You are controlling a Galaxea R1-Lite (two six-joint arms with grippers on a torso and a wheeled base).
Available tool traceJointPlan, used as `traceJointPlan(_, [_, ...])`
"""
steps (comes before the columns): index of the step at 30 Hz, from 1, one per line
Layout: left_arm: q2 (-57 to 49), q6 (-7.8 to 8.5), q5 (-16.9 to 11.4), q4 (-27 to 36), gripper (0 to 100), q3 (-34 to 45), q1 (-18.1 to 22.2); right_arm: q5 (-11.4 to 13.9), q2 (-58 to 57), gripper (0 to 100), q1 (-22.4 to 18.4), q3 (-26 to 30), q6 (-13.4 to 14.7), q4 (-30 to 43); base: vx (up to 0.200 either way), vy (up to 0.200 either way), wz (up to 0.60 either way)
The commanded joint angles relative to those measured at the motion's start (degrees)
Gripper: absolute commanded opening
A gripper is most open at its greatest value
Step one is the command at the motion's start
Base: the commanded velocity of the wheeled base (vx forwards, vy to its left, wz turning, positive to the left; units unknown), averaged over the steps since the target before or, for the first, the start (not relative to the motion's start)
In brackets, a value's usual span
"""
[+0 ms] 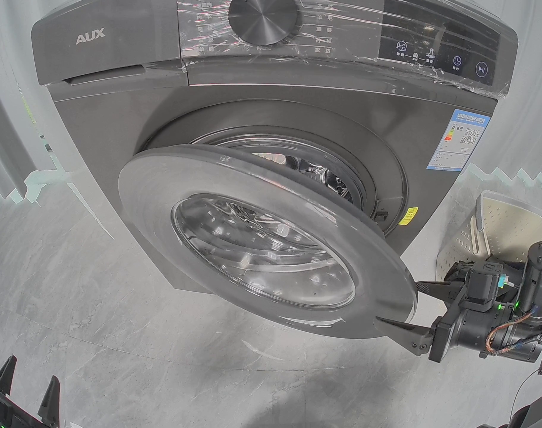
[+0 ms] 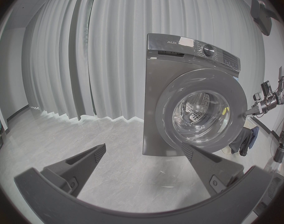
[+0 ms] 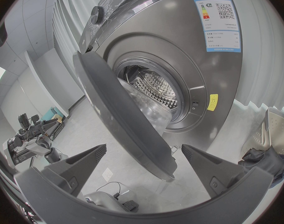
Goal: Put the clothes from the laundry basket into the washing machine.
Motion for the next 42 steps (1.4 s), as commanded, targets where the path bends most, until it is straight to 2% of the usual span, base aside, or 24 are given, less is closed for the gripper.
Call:
traceJointPlan(1, [-0.77,-0.04,0.02,0.0,100,0.92,0.02,-0.18,2.28,100,-0.72,-1.55,-0.08,-0.03,-0.2,0.0,0.0])
traceJointPlan(5, [-0.77,-0.04,0.02,0.0,100,0.92,-0.07,-0.01,3.59,100,-0.28,-1.9,-0.17,-0.03,-0.2,0.0,0.0])
traceJointPlan(8, [-0.77,-0.04,0.02,0.0,100,0.92,0.02,0.17,3.51,100,-0.02,-1.28,-0.17,0.06,0.0,0.0,0.0])
traceJointPlan(11, [-0.77,-0.04,0.02,0.0,100,0.92,0.02,0.61,1.57,100,3.15,1.09,-0.08,-0.03,0.0,0.0,0.0])
traceJointPlan(13, [-0.77,-0.04,0.02,0.0,100,0.92,-0.07,0.78,0.34,100,3.5,1.79,-0.08,0.06,0.0,0.0,0.0])
traceJointPlan(20, [-0.77,-0.04,0.02,0.0,100,0.92,0.02,0.26,0.34,100,2.53,0.74,0.01,-0.03,0.0,0.0,0.0])
traceJointPlan(22, [-0.77,-0.04,0.02,0.0,100,0.92,0.02,-0.09,1.75,100,0.51,-0.67,-0.17,-0.03,0.0,0.0,0.0])
traceJointPlan(25, [-0.86,-0.04,0.02,0.0,100,0.92,-0.07,0.08,3.95,100,-0.28,-1.55,-0.17,-0.12,-0.133,0.0,0.0])
traceJointPlan(29, [-0.77,-0.04,0.02,0.0,100,0.92,-0.07,0.52,4.39,100,1.22,-1.11,-0.25,-0.03,-0.2,0.0,0.0])
traceJointPlan(33, [-0.77,-0.04,0.02,0.0,100,0.92,-0.07,0.52,4.65,100,4.91,-0.58,-0.08,-0.03,0.0,0.0,0.0])
traceJointPlan(42, [-0.77,-0.04,0.02,0.0,100,0.92,0.02,0.78,4.82,100,7.72,2.15,0.27,-0.03,0.0,0.0,0.0])
